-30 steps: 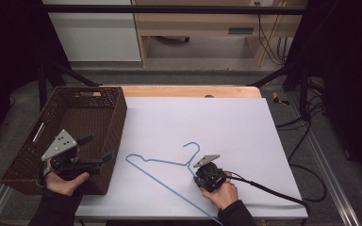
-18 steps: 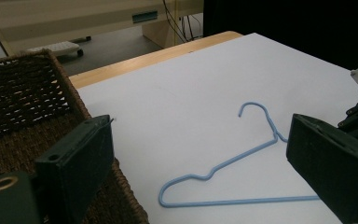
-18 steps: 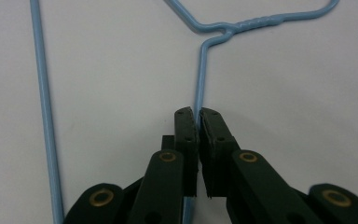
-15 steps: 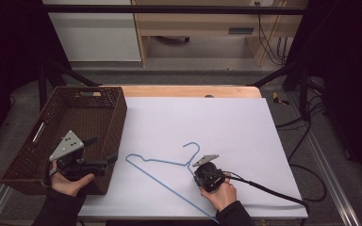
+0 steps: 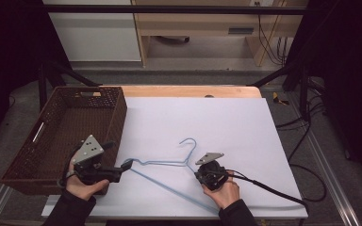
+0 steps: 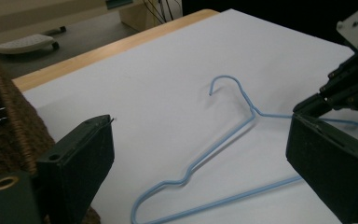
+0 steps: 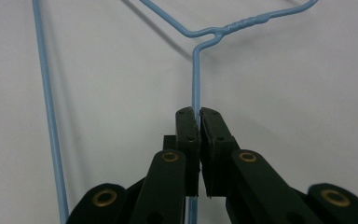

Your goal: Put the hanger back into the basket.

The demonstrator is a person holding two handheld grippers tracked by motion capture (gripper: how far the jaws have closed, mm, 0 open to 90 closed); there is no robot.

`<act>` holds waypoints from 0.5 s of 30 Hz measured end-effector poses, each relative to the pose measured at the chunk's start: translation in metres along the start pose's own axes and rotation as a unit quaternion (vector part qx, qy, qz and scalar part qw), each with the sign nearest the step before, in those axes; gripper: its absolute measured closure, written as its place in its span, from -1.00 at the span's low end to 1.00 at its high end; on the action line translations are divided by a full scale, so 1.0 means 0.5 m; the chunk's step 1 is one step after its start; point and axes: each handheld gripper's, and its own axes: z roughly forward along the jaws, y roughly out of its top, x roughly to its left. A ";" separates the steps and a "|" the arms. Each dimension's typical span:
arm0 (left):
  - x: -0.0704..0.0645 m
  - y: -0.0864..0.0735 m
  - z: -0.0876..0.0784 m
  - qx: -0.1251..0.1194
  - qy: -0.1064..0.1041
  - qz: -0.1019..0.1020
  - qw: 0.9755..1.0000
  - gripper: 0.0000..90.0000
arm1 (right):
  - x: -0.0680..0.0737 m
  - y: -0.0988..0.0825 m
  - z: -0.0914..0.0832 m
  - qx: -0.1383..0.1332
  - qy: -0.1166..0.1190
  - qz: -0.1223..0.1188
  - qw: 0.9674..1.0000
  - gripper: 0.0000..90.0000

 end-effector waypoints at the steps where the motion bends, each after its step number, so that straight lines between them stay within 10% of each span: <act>1: -0.006 0.000 0.007 0.005 -0.003 0.004 1.000 -0.84 | 0.000 0.000 0.000 0.000 0.000 0.000 1.000 0.95; 15: -0.067 0.010 0.117 0.081 -0.041 0.073 0.993 -0.76 | -0.003 0.006 -0.024 -0.027 0.010 -0.016 0.999 0.95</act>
